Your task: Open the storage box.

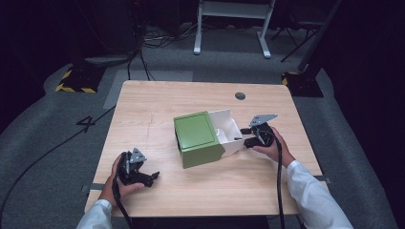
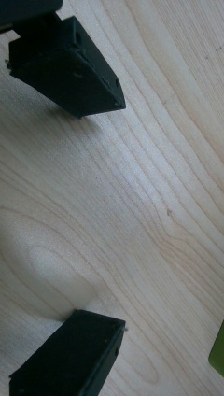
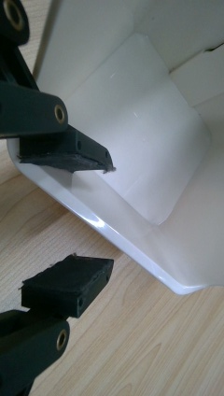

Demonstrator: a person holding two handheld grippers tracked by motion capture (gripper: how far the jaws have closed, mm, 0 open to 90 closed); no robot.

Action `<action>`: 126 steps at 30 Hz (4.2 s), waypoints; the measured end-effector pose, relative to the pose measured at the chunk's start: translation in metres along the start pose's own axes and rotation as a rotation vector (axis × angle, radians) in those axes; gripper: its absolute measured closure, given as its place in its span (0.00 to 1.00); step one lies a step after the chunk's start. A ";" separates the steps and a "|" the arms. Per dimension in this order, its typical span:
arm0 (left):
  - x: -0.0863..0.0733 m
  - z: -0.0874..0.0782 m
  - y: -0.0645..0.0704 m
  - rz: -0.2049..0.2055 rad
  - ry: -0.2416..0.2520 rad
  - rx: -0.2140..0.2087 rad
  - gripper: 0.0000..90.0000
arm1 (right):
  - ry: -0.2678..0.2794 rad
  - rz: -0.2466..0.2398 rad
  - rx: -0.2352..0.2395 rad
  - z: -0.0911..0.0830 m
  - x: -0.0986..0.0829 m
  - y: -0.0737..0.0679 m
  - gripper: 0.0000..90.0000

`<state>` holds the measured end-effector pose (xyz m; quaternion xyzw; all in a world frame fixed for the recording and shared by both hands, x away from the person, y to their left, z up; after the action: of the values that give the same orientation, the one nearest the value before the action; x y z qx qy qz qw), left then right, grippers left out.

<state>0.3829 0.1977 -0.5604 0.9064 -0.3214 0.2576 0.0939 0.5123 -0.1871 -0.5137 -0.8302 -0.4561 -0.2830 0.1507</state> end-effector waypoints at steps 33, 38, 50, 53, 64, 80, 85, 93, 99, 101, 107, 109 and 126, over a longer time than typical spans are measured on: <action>0.000 0.000 0.000 0.003 0.002 -0.001 0.01 | -0.010 0.023 -0.001 -0.005 -0.006 0.010 0.50; 0.000 0.000 0.000 0.003 0.002 -0.001 0.01 | -0.013 0.024 -0.022 -0.007 -0.006 0.013 0.43; 0.000 0.000 0.000 0.005 0.000 -0.001 0.01 | 0.095 0.032 -0.062 -0.040 0.004 0.018 0.38; 0.000 0.000 0.000 0.004 0.002 -0.002 0.01 | 0.119 0.039 -0.062 -0.050 0.005 0.019 0.37; 0.000 0.000 0.000 0.003 0.002 -0.002 0.01 | 0.125 0.006 -0.111 -0.071 0.002 0.013 0.30; -0.001 0.000 0.000 0.003 0.001 0.004 0.01 | 0.081 -0.002 -0.162 -0.086 -0.028 0.000 0.23; 0.000 0.000 0.000 0.003 0.001 0.001 0.01 | 0.073 -0.002 -0.172 -0.090 -0.036 -0.002 0.22; 0.000 0.000 0.001 0.004 0.000 -0.007 0.00 | 0.035 -0.017 -0.185 -0.090 -0.053 -0.008 0.22; 0.001 0.001 0.001 0.009 0.001 -0.011 0.00 | -0.007 -0.017 -0.198 -0.087 -0.072 -0.011 0.22; 0.001 0.001 0.001 0.010 0.001 -0.011 0.00 | -0.011 -0.013 -0.197 -0.087 -0.077 -0.013 0.22; 0.001 0.001 0.001 0.007 0.002 -0.005 0.01 | -0.040 -0.002 -0.212 -0.086 -0.101 -0.015 0.22; 0.001 0.001 0.001 0.008 0.003 -0.005 0.01 | -0.047 -0.002 -0.215 -0.086 -0.105 -0.015 0.22; 0.001 0.001 0.001 0.008 0.002 -0.006 0.01 | -0.027 0.172 -0.168 -0.088 -0.177 -0.012 0.20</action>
<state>0.3829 0.1960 -0.5604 0.9044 -0.3259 0.2581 0.0960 0.3981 -0.3443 -0.5514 -0.8797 -0.3597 -0.2951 0.0984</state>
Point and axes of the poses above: each handheld gripper's, and its own axes: z roughly forward along the jaws, x roughly out of its top, y roughly to its right, the point moved 7 cm from there along z, roughly forward along the jaws, and after that the axes turned 10 degrees about -y, right-handed, at the moved point
